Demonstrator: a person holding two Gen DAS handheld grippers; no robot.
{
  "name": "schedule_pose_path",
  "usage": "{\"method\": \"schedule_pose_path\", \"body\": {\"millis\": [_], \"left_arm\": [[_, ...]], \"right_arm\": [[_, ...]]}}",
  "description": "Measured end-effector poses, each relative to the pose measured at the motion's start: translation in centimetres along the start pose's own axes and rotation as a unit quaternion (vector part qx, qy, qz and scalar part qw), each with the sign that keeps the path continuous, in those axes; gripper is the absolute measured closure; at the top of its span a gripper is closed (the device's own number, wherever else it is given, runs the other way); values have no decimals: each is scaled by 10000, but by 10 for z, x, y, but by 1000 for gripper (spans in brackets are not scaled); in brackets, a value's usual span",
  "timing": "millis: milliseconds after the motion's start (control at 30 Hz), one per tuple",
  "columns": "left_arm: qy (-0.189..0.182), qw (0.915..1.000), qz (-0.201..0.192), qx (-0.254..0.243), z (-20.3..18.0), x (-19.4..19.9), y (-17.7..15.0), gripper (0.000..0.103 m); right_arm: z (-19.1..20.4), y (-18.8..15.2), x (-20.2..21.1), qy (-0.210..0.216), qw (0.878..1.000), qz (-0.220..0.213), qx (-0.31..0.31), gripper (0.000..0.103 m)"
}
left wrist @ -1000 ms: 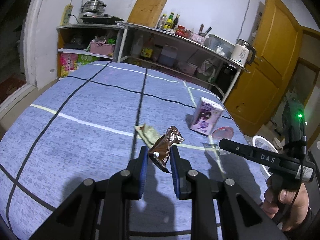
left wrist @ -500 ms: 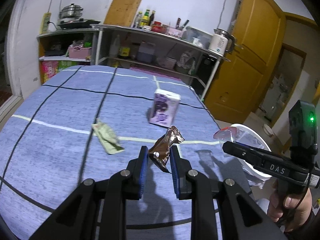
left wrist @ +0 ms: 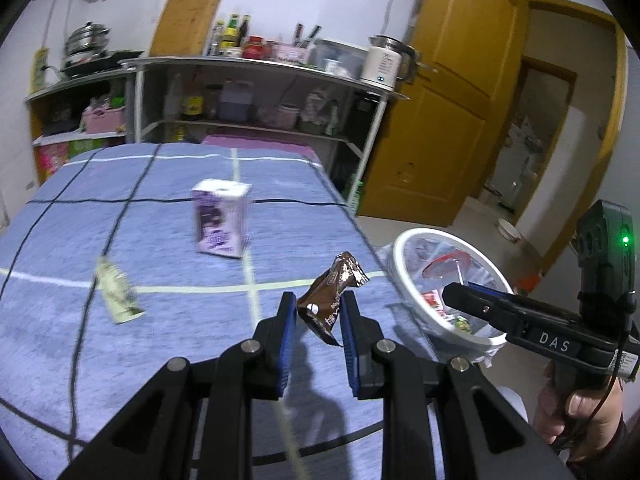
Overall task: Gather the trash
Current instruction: 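Carry the brown wrapper and clear cup over the bin with both tools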
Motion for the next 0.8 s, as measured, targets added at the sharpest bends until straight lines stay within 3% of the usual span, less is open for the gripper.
{"method": "schedule_pose_path", "body": {"millis": [400, 800], "left_arm": [[-466, 9976, 221, -463, -72, -38, 4, 80], [-766, 9932, 530, -699, -119, -77, -2, 80]], "right_arm": [[-70, -11, 37, -422, 9978, -172, -479, 70], [-120, -20, 54, -752, 9935, -194, -830, 70]]}}
Point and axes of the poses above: each gripper's, at about its wrist camera, not at the fingertips, and x roughly against the way its jaws point, z to its left, y to its top, the point moved 4 cm from there along -x, roughly the way its jaws point, and after that the axes turned 5 degrees about x, right-handed, at the moved point
